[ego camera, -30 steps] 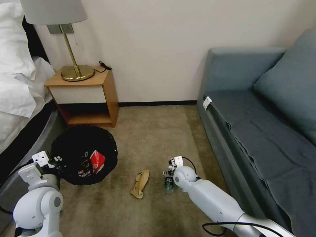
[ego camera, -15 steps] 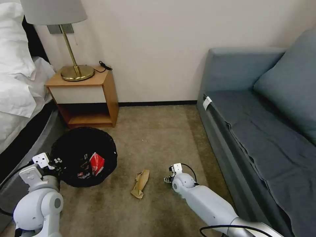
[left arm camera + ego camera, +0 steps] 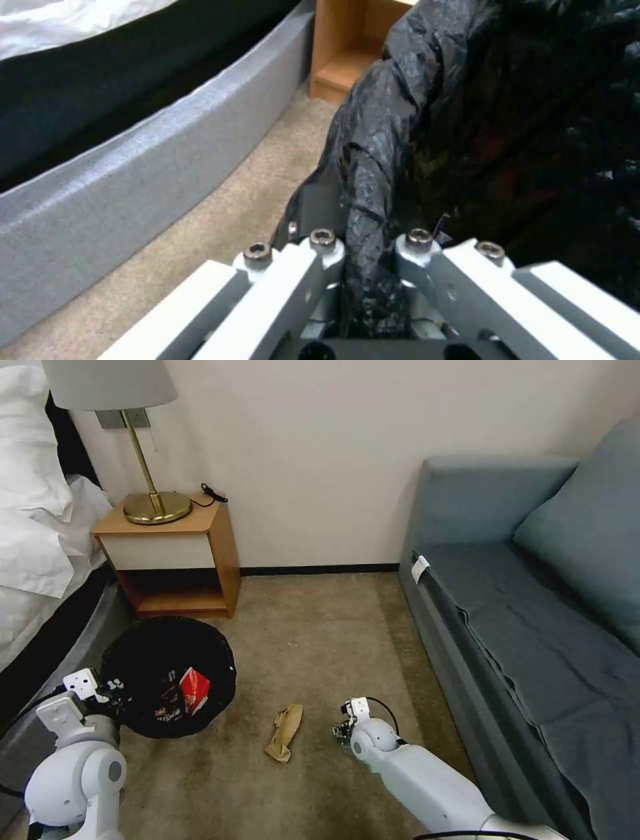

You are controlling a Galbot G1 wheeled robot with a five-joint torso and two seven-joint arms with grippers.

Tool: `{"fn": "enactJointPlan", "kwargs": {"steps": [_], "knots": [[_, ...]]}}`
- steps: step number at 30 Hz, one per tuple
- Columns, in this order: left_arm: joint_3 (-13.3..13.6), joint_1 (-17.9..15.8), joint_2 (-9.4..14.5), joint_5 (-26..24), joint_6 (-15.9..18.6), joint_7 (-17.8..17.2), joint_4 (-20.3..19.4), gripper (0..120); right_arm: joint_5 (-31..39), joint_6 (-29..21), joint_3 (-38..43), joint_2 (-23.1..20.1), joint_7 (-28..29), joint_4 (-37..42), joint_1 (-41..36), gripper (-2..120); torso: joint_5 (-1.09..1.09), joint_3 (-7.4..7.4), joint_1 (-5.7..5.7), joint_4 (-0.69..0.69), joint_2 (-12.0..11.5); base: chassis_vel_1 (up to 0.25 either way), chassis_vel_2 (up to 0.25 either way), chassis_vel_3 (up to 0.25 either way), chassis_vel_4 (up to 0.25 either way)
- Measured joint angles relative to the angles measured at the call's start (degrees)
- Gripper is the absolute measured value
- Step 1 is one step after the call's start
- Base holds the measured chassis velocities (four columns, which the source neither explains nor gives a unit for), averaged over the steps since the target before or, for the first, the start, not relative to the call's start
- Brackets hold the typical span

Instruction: Pick up the trash bin, then pick up the garbage on the floor and place it into the trash bin.

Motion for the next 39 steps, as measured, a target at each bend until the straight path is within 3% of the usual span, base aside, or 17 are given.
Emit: {"fn": "enactJointPlan", "kwargs": {"steps": [2,4,15,19,25,27,32,39], "knots": [[0.0,0.0,0.0,0.0,0.0,0.0,0.0,3,-0.1,0.0,0.0,0.0,0.0,0.0,-0.1,77,0.0,0.0,0.0,0.0,0.0,0.0,0.0,0.0,0.0],[0.0,-0.2,0.0,0.0,0.0,0.0,0.1,3,-0.3,0.0,0.0,0.1,0.0,-0.1,-0.3,65,0.0,0.0,0.0,0.0,0.0,0.0,0.0,0.0,0.0],[0.0,-0.3,0.2,0.0,0.0,0.0,0.2,3,-0.9,0.5,0.1,-0.1,0.0,0.0,-0.6,33,0.0,0.0,0.0,0.01,0.0,0.0,0.0,0.0,0.0],[0.3,-0.2,0.2,0.0,0.0,0.0,0.3,3,-0.3,1.4,0.9,-1.8,0.1,5.4,-0.4,20,0.01,0.0,0.0,0.0,0.0,0.0,0.0,0.0,0.0],[0.8,0.1,0.3,-0.1,0.2,0.0,0.4,3,3.3,2.0,1.8,-4.2,1.7,15.9,3.8,18,0.0,0.0,0.0,-0.01,0.0,0.0,0.0,0.0,0.0],[1.2,0.3,0.2,-0.1,0.2,0.0,0.4,3,7.9,1.8,1.4,-3.9,3.7,23.3,7.9,18,-0.02,0.0,0.0,-0.01,0.0,0.0,0.0,0.0,0.0],[1.8,0.6,-0.2,-0.1,0.5,0.0,0.8,3,15.3,2.9,-2.4,1.0,8.0,31.4,15.4,18,-0.02,0.0,0.0,0.02,0.0,0.0,0.0,0.0,0.0],[2.3,0.5,-0.6,-0.3,1.1,-0.2,1.5,3,20.4,5.4,-12.1,8.3,12.9,31.3,21.8,18,-0.01,0.0,0.0,0.02,0.0,0.0,0.0,0.0,0.0]]}}
